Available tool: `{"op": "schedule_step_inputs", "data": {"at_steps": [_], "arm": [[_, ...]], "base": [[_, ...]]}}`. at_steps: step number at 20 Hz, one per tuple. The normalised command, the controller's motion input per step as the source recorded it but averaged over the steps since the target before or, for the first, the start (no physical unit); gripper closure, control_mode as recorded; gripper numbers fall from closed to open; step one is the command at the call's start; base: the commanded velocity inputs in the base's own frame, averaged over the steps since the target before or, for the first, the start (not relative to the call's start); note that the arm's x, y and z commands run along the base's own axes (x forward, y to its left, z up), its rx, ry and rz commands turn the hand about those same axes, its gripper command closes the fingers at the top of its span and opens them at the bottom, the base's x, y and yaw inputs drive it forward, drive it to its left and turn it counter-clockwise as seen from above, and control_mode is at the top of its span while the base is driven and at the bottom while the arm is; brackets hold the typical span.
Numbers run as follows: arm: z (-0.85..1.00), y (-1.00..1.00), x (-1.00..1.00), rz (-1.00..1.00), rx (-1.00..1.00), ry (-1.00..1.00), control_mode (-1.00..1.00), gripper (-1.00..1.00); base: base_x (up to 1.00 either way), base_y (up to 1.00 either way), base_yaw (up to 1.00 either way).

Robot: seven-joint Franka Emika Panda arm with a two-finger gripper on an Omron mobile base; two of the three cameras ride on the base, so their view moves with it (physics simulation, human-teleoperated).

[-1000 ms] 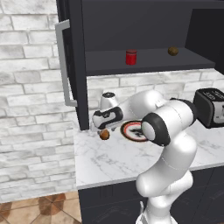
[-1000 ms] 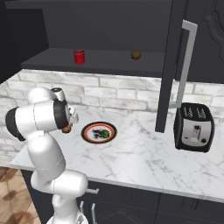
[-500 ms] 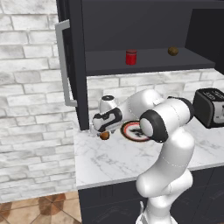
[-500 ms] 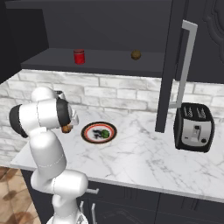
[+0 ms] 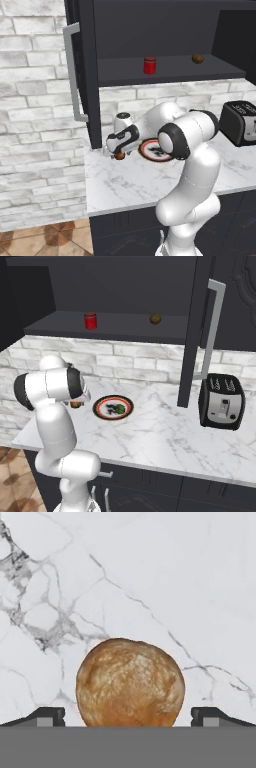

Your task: Pick the avocado and bread from the counter and place them on the plate. Then pick the jam from the cabinet and place it next to the plate. Lastly close the cabinet door.

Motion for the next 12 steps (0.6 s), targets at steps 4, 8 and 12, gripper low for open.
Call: {"op": "schedule_step_inputs", "data": {"at_steps": [4,8,12], "arm": [[-0.15,0.0,0.16,0.0,0.0,-0.02,-1.0,-1.0],[-0.12,0.0,0.22,0.0,0.0,-0.02,-1.0,1.0],[-0.12,0.0,0.16,0.0,0.0,0.0,-1.0,1.0]], "base": [[0.0,0.0,0.0],[0.0,0.0,0.0],[0.0,0.0,0.0]]}}
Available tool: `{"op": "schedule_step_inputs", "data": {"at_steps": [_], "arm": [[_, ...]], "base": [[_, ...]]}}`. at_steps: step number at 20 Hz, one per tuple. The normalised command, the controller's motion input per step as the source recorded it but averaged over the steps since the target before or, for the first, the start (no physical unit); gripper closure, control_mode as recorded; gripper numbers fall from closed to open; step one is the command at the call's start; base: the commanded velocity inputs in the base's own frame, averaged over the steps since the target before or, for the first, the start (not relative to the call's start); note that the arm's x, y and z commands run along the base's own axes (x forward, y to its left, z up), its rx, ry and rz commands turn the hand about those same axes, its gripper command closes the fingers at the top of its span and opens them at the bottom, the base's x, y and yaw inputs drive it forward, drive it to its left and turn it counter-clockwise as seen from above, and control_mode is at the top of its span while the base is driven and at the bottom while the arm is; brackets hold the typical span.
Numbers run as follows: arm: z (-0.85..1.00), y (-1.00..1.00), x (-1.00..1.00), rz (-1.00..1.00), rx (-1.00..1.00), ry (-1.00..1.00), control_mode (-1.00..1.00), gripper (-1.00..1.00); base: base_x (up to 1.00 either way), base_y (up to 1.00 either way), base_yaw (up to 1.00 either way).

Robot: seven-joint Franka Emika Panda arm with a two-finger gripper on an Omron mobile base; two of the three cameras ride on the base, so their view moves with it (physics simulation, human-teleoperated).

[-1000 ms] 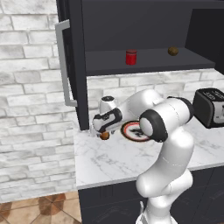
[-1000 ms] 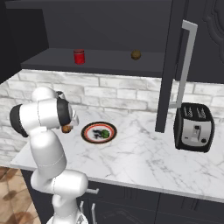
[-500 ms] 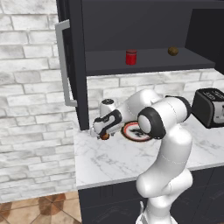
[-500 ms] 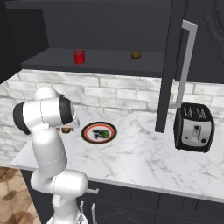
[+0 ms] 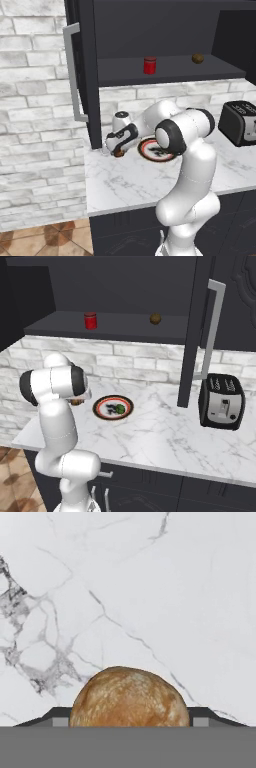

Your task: Pick the avocado and bread from the counter and place them on the plate. Then pick the jam from the cabinet and place it next to the plate. Lastly close the cabinet door.

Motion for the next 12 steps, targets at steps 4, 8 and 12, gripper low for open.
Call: {"op": "schedule_step_inputs", "data": {"at_steps": [4,8,12], "arm": [[-0.07,-0.01,-0.04,0.0,0.0,-0.02,-1.0,1.0],[0.19,-0.33,-0.47,0.0,0.01,-0.08,-1.0,1.0],[0.66,-0.49,-0.57,0.01,0.0,-0.16,-1.0,1.0]], "base": [[0.0,0.0,0.0],[0.0,0.0,0.0],[0.0,0.0,0.0]]}}
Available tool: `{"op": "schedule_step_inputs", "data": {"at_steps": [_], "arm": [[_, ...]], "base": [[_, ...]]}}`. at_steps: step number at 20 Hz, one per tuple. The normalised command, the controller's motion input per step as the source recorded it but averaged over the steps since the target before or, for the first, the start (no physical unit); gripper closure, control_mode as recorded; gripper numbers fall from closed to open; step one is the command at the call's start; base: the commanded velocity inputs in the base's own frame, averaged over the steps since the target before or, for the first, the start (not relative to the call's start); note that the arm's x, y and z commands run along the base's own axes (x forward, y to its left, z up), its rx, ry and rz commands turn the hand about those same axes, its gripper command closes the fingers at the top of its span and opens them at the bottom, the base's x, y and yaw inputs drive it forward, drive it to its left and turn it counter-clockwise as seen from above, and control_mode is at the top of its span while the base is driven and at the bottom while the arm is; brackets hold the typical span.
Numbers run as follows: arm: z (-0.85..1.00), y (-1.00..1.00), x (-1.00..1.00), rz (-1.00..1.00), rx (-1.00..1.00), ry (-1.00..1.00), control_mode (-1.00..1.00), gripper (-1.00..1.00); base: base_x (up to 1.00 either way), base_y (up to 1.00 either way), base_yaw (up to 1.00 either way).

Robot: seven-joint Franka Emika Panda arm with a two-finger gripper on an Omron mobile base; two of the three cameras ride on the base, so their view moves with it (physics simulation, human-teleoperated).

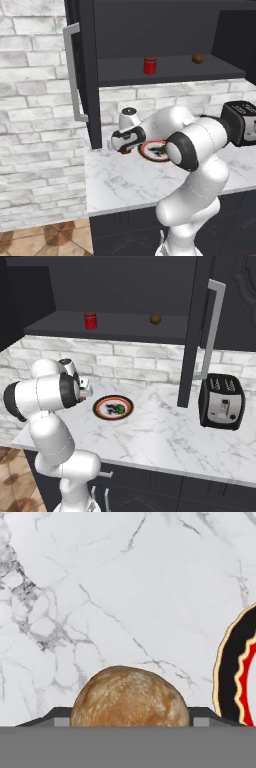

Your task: Pick the avocado and bread from the counter and place them on the plate. Then pick the jam from the cabinet and place it next to the plate. Lastly close the cabinet door.

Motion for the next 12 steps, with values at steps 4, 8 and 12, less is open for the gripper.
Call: {"op": "schedule_step_inputs", "data": {"at_steps": [4,8,12], "arm": [[0.75,-0.45,-0.47,0.0,0.0,-0.18,-1.0,1.0],[0.26,-0.55,-0.42,0.0,0.0,-0.08,-1.0,1.0],[0.14,-0.66,-0.37,0.0,0.0,-0.05,-1.0,1.0]], "base": [[0.0,0.0,0.0],[0.0,0.0,0.0],[0.0,0.0,0.0]]}}
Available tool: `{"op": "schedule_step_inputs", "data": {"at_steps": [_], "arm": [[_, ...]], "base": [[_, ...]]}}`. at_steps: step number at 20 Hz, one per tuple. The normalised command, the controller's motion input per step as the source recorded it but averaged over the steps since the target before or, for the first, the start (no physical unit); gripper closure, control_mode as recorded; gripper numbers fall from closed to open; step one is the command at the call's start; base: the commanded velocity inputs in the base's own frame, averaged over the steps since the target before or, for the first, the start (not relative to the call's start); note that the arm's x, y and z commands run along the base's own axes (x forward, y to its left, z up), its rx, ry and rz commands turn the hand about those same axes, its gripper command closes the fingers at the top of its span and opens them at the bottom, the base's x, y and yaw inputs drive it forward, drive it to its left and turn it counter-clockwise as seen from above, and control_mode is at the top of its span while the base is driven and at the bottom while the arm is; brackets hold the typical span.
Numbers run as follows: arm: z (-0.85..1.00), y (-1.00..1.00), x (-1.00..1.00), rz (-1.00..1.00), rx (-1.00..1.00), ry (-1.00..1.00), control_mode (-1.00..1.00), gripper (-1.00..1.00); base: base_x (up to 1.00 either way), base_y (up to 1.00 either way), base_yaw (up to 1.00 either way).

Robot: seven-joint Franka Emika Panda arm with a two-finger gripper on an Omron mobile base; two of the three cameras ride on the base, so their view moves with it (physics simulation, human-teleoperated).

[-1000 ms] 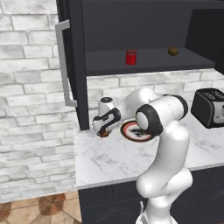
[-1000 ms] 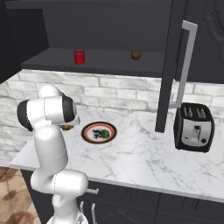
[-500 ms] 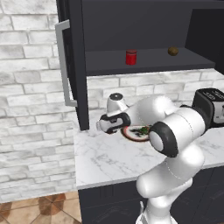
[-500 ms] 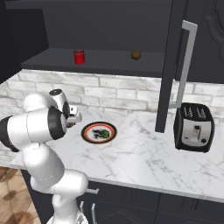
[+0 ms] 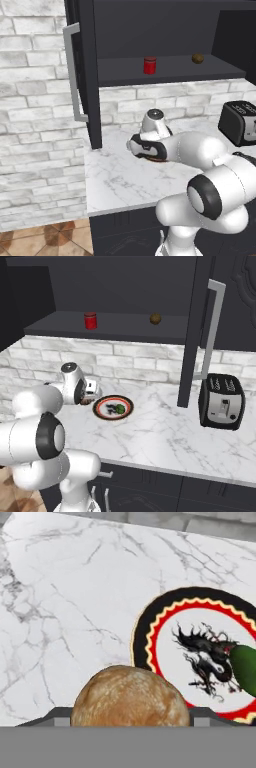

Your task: Pick the avocado and bread from the counter and place them on the plate. Then pick the jam from the cabinet and place it next to the plate. Lastly close the cabinet door.

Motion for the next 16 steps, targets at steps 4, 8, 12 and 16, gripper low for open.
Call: {"op": "schedule_step_inputs", "data": {"at_steps": [4,8,12,16], "arm": [[0.28,-0.58,-0.05,0.0,0.01,-0.07,-1.0,1.0],[0.01,-0.42,0.14,0.0,0.0,-0.03,-1.0,1.0],[-0.02,-0.26,0.41,0.0,0.0,0.01,-1.0,1.0],[-0.12,-0.16,0.33,0.0,0.0,0.01,-1.0,1.0]], "base": [[0.0,0.0,0.0],[0.0,0.0,0.0],[0.0,0.0,0.0],[0.0,0.0,0.0]]}}
